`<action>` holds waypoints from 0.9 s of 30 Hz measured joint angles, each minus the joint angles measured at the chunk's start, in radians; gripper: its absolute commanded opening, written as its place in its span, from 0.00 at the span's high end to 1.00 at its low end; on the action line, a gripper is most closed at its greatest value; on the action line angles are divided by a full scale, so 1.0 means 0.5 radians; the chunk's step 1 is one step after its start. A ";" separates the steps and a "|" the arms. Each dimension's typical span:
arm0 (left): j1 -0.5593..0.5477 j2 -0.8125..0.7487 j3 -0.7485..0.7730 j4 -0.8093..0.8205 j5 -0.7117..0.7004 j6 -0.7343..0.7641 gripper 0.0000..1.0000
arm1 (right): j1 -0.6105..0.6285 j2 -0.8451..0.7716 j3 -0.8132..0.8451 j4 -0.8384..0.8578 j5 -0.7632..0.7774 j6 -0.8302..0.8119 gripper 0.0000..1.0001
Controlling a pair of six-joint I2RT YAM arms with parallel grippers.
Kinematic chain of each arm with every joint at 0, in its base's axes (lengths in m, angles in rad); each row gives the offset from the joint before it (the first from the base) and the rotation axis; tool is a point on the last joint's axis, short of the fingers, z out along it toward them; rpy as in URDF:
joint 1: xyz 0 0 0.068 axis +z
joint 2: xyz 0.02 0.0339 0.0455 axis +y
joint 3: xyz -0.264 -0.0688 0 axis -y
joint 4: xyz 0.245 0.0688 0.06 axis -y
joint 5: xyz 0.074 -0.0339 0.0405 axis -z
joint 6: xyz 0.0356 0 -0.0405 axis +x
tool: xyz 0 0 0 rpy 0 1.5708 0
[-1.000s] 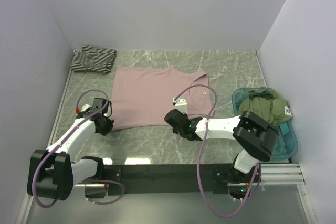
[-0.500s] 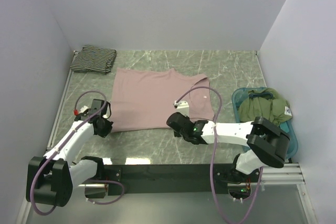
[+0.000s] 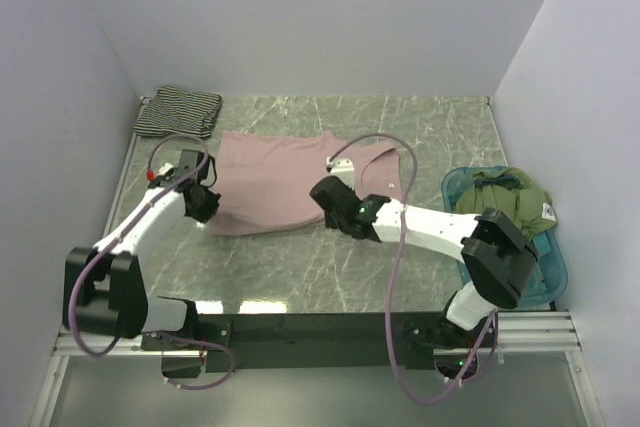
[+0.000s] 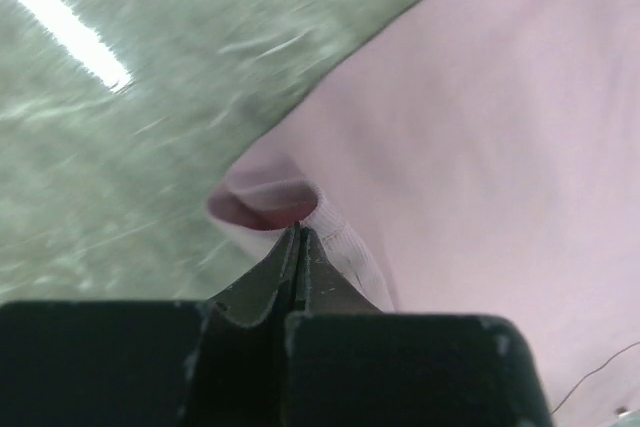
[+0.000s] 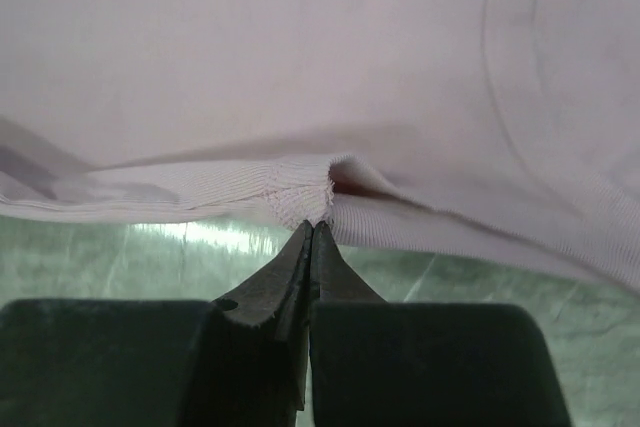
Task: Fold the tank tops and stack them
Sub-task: Fold the tank top
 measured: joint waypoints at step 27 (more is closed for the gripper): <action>0.152 0.755 0.618 0.126 0.034 0.056 0.99 | -0.358 0.501 0.495 -0.108 -0.249 -0.286 1.00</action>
